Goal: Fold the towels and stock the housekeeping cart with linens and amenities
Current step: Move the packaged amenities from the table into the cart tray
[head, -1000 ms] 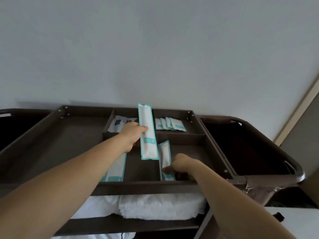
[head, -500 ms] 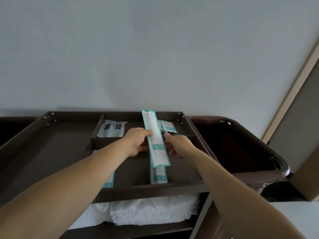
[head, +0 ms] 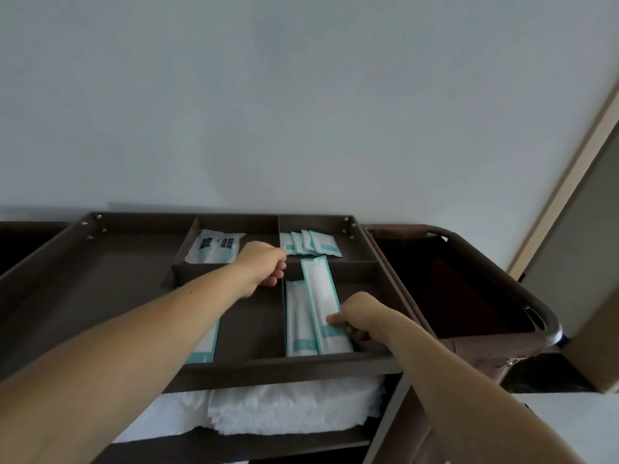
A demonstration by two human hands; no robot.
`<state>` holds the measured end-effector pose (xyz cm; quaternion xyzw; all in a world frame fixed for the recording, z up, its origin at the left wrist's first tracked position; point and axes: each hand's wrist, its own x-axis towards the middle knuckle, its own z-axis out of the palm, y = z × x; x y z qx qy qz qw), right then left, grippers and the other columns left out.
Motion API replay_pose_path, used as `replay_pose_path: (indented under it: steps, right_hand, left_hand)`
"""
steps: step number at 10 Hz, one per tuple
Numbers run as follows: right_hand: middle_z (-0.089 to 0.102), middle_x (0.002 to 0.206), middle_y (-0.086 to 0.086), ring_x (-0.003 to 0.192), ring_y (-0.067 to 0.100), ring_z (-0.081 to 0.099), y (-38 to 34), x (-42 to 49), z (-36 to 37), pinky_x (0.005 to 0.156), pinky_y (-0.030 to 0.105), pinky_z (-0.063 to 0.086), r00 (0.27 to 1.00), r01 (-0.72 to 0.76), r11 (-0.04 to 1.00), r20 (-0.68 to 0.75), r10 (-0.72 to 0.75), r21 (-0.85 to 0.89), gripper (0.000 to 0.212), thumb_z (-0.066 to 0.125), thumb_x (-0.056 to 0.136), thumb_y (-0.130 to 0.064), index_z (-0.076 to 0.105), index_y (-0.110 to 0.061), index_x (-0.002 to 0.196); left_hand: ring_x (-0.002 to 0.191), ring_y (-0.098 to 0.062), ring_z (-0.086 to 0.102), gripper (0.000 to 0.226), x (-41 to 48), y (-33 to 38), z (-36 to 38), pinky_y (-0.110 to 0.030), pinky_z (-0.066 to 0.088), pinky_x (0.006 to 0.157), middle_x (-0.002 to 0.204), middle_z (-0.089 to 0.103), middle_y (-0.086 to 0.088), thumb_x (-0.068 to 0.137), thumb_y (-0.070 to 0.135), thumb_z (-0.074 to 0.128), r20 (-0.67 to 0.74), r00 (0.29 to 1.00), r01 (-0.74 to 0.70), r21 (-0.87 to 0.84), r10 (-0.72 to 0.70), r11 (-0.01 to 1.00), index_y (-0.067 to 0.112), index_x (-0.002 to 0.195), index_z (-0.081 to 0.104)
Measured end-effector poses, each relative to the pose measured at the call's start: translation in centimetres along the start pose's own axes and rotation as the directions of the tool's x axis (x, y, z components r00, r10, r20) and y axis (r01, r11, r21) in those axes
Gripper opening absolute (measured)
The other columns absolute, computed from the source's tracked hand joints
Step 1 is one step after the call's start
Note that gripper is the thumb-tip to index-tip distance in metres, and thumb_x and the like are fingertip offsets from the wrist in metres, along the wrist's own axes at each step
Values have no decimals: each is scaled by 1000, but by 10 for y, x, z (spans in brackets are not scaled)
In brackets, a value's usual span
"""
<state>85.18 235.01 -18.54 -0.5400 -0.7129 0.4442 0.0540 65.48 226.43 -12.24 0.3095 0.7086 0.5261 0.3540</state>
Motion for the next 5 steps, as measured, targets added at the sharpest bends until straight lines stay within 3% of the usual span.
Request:
replay_pose_path:
  steps: [1, 3, 4, 5]
  right_hand:
    - [56, 54, 6, 28, 12, 40, 9, 3, 6, 35, 13, 31, 999, -34, 996, 4, 35, -87, 29, 81, 80, -21, 57, -6, 76]
    - [59, 48, 5, 31, 15, 43, 4, 7, 0, 42, 20, 38, 998, -44, 972, 24, 51, -230, 32, 81, 78, -29, 58, -6, 80]
    - [62, 52, 4, 38, 16, 52, 6, 11, 0, 43, 22, 41, 999, -24, 954, 37, 37, -297, 37, 83, 76, -35, 57, -8, 79]
    - [65, 76, 2, 70, 19, 63, 1, 10, -3, 63, 30, 50, 1000, -16, 870, -8, 15, -493, 43, 82, 71, -49, 55, -16, 77]
  left_hand:
    - [61, -16, 57, 13, 0, -1, -7, -24, 44, 46, 75, 63, -7, 91, 11, 58, -18, 1000, 8, 26, -7, 1000, 8, 80, 63]
    - [64, -16, 57, 11, -11, -6, -6, -25, 45, 49, 79, 64, -7, 88, 10, 57, -4, 1000, 10, 85, -10, 996, 7, 81, 65]
    - [67, -16, 57, 12, -17, -8, -7, -26, 44, 51, 77, 62, -6, 87, 11, 56, 2, 1000, -11, 159, 11, 987, 9, 79, 65]
    - [69, -21, 47, 21, -24, -10, -15, -30, 37, 57, 68, 49, -7, 84, 10, 55, 2, 997, -78, 284, 81, 956, 12, 63, 52]
